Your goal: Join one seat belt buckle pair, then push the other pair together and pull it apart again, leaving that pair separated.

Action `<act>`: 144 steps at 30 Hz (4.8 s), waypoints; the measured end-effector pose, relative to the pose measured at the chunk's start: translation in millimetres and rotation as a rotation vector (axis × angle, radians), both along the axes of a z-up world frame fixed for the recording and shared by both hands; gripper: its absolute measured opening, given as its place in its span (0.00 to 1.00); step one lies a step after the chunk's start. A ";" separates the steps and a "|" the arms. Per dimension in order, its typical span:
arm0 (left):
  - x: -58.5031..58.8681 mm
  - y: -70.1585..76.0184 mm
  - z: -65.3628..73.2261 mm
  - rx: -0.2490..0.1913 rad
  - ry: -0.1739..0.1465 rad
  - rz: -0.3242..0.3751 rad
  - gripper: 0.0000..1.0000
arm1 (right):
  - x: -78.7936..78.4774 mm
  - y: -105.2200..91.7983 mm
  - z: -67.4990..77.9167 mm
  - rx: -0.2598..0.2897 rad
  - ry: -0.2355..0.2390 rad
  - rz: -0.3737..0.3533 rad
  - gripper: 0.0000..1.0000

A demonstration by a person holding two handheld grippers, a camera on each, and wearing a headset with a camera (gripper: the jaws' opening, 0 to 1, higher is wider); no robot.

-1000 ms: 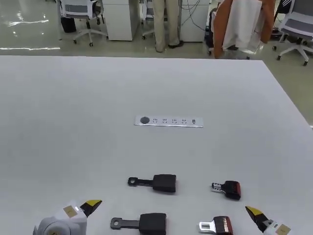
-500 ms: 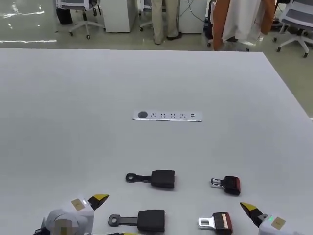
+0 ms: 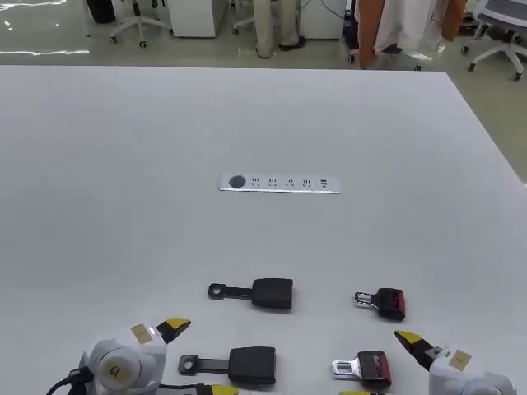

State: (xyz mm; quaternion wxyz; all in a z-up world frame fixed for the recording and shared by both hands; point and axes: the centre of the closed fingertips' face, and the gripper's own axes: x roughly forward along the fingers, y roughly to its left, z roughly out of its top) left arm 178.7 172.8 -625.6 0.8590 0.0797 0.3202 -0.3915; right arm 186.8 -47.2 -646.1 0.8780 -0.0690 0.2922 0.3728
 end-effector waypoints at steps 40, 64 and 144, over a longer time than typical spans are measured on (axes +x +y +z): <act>2.5 -38.5 -38.5 0.128 0.051 -0.368 0.72 | -5.7 -1.2 -34.7 -0.057 0.172 0.346 0.70; -6.7 -43.0 -64.4 0.212 0.050 -0.536 0.49 | -13.5 -8.0 -37.5 -0.118 0.170 0.540 0.48; -0.9 -43.9 -68.0 0.323 0.087 -0.582 0.34 | -7.8 70.3 -37.7 -0.059 0.069 0.596 0.33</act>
